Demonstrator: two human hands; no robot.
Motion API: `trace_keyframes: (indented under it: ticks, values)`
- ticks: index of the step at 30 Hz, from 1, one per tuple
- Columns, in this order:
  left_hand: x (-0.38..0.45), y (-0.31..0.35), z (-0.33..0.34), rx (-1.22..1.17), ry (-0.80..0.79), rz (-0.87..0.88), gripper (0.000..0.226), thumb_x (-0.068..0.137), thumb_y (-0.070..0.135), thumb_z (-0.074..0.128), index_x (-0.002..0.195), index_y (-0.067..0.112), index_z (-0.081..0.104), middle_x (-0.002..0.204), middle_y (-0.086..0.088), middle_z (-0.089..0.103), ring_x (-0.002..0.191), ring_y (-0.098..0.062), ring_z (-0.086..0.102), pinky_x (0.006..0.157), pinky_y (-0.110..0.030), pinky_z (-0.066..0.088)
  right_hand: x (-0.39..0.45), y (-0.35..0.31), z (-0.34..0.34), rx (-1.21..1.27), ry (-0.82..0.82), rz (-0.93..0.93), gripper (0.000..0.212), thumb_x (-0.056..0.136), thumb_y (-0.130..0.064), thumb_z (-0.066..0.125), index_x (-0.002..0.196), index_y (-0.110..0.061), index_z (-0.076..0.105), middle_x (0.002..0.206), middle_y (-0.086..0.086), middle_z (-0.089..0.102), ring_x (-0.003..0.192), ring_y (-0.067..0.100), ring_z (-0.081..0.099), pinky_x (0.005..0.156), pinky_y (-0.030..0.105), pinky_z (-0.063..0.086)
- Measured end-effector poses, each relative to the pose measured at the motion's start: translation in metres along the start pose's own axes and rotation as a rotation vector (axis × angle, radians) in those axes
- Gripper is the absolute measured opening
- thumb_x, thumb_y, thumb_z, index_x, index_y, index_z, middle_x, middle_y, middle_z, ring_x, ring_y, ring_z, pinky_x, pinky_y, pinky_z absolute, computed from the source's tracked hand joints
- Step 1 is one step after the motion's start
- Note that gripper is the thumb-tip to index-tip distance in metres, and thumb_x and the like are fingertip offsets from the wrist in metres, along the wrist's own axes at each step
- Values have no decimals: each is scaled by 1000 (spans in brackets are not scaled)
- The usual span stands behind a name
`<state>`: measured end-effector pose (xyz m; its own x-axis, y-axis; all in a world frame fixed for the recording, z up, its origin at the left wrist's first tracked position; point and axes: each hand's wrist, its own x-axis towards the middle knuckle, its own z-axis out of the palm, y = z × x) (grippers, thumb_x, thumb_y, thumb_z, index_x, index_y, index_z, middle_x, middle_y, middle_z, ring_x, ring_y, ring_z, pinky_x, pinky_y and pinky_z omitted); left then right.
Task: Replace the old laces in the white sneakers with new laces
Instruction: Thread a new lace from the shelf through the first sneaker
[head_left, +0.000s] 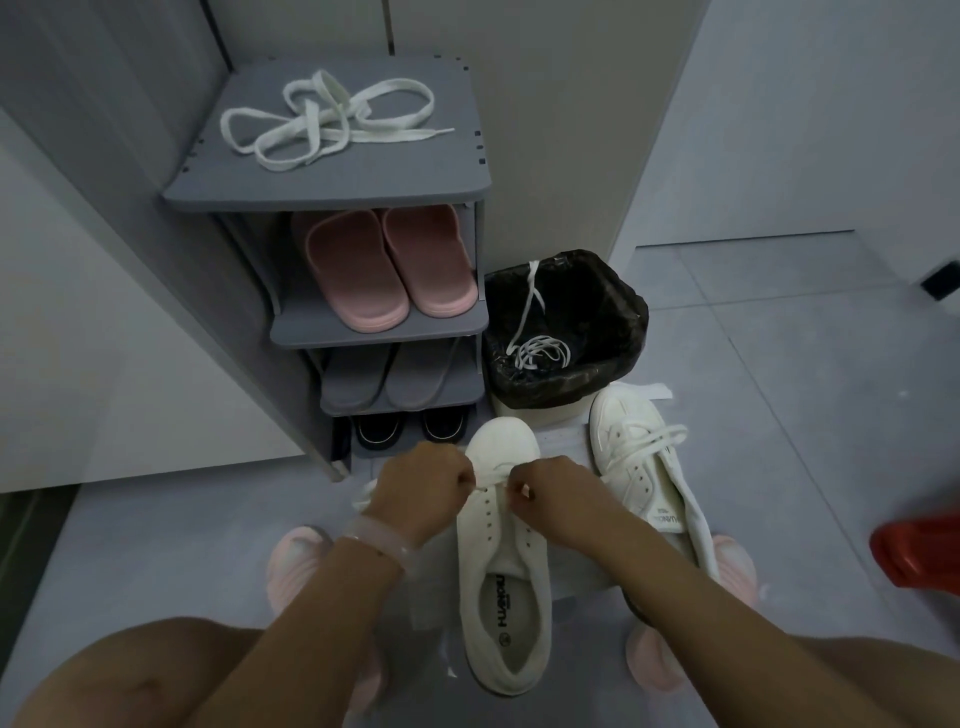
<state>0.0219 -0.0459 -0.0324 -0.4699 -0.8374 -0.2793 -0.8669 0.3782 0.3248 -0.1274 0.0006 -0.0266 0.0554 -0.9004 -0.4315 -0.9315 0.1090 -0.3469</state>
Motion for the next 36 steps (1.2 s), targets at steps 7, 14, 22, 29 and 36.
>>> trace_keyframes:
  ticks: [7,14,22,29,36]
  values:
    - [3,3,22,124,62,-17,29,92,19,42,107,21,67,109,0,65,99,-20,60,74,-28,44,7,1,8,189,-15,28,32,93,-16,45,119,-19,62,118,9,63,105,25,59,83,29,45]
    - [7,5,28,248,64,1,26,91,10,40,105,17,60,109,-2,60,100,-21,58,68,-27,33,12,6,21,317,3,99,34,93,-14,45,122,-20,62,128,4,59,114,20,56,89,23,42]
    - [8,13,33,87,107,-63,23,92,11,37,103,15,58,108,-2,61,100,-19,57,70,-25,35,15,11,26,494,-35,149,35,92,-15,48,124,-23,60,125,4,61,110,19,58,86,21,43]
    - [7,6,37,23,57,-80,19,93,18,40,95,15,59,102,-2,62,96,-19,58,69,-26,36,19,14,27,509,-27,149,31,92,-17,49,118,-22,65,123,0,62,111,16,57,80,15,40]
    - [10,9,40,-299,73,-229,32,88,12,52,61,19,37,69,4,47,77,-17,50,60,-23,33,20,11,33,460,31,190,27,90,-26,52,111,-31,67,118,-5,64,105,16,59,78,21,43]
